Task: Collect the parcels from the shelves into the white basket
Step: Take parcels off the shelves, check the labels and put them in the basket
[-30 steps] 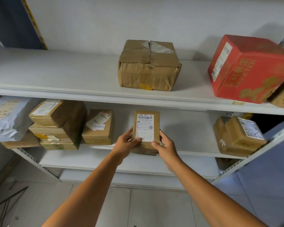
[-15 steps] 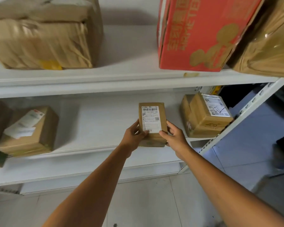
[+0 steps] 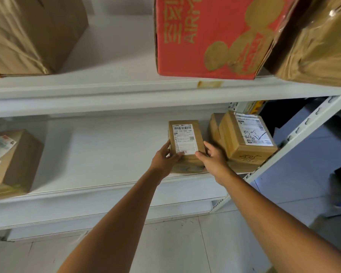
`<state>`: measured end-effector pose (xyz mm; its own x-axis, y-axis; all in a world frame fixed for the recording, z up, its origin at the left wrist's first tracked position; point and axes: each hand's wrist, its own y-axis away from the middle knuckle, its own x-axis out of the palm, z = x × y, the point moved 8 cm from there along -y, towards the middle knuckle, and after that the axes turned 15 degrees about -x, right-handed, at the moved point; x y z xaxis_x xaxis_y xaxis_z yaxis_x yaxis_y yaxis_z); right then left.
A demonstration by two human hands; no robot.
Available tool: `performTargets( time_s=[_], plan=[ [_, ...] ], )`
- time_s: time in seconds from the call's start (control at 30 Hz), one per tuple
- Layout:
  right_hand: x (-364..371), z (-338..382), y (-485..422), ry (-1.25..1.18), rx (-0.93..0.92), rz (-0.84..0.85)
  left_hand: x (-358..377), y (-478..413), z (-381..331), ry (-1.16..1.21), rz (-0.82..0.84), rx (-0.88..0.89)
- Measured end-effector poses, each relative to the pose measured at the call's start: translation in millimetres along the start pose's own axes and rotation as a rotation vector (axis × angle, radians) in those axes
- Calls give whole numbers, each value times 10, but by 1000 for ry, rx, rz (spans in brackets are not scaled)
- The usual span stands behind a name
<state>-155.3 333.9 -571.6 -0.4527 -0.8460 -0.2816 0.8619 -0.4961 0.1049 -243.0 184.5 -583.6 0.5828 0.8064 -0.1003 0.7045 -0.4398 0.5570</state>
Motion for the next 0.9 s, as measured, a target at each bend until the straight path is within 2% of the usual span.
performTargets(
  time_s=[0.2, 0.27, 0.33, 0.43, 0.63, 0.9],
  plan=[
    [-64, 354, 48, 516, -107, 170, -228, 338, -71, -628, -126, -3],
    [-18, 566, 130, 654, -148, 193, -430, 614, -46, -768, -148, 5],
    [156, 789, 223, 691, -183, 245, -717, 900, -24, -840, -196, -4],
    [543, 1135, 382, 770, -231, 358, -1277, 1336, 13, -863, -319, -44],
    [1767, 1699, 662, 710, -291, 547, -2700, 2169, 279, -764, -568, -157],
    [3595, 2054, 919, 630, -325, 667, -4355, 2547, 749, -704, -733, -238]
  ],
)
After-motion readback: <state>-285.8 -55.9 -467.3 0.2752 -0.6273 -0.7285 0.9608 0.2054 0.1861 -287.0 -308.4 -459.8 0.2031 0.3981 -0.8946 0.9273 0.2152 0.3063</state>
